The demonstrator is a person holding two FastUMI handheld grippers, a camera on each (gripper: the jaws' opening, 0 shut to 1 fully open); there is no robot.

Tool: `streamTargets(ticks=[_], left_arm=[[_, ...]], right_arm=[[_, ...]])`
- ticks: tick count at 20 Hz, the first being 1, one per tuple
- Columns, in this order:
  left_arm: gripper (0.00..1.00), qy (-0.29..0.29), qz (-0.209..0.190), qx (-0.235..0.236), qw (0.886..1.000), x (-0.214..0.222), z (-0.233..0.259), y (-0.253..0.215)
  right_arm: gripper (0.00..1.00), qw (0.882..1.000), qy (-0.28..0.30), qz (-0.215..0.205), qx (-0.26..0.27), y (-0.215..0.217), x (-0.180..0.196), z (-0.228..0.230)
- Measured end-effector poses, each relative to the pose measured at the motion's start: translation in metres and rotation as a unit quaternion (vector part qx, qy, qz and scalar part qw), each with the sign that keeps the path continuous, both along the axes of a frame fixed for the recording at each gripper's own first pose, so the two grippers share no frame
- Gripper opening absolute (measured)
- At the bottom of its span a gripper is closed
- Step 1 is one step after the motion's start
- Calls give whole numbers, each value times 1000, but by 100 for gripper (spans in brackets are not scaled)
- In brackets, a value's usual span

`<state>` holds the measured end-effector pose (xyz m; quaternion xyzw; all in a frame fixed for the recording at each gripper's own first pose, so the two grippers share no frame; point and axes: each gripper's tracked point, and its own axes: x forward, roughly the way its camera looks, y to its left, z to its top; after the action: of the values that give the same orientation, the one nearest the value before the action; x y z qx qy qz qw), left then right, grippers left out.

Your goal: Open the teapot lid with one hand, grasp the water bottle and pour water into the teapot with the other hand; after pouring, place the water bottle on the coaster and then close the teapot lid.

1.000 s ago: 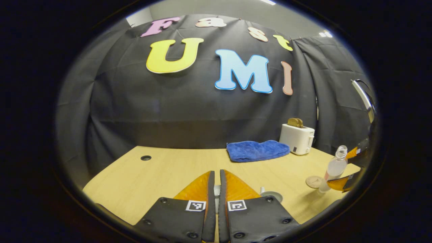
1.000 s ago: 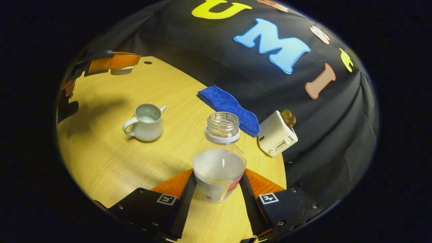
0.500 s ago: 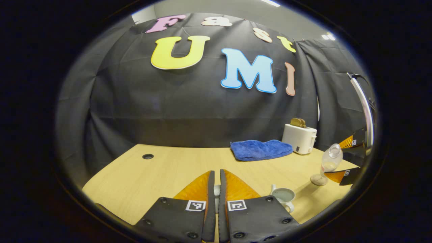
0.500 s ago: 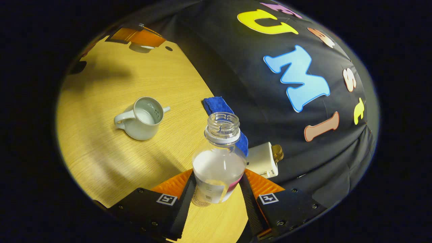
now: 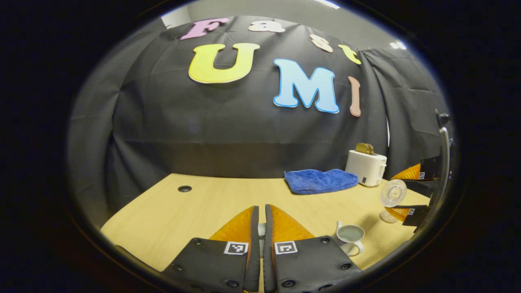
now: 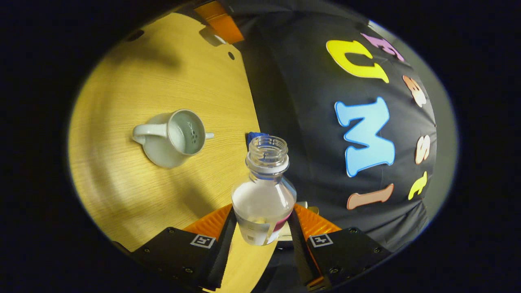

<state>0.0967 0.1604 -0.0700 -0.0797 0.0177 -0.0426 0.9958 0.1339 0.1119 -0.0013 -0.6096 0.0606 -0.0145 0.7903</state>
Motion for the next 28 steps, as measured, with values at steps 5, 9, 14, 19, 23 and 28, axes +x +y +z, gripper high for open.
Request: streamTargets(ticks=[5, 9, 14, 19, 23, 28], left_arm=[[10, -1, 3, -6, 1000, 0, 0, 11], [10, -1, 9, -9, 1000, -1, -2, 21], [10, 0, 17, -16, 1000, -5, -6, 30], [10, 6, 26, -25, 999, -8, -12, 38], [10, 10, 35, -30, 999, -10, -19, 47], [10, 11, 43, -32, 998, -13, -21, 54]], right_arm=[[69, 998, 4, 2, -68, 5, 9, -3], [69, 991, 34, 6, -130, 9, 15, -7], [69, 980, 77, 3, -181, 7, 20, -14], [69, 967, 98, 20, -235, 20, 22, -17], [69, 952, 96, 30, -290, 24, 26, -15], [69, 940, 107, 28, -322, 27, 29, -15]])
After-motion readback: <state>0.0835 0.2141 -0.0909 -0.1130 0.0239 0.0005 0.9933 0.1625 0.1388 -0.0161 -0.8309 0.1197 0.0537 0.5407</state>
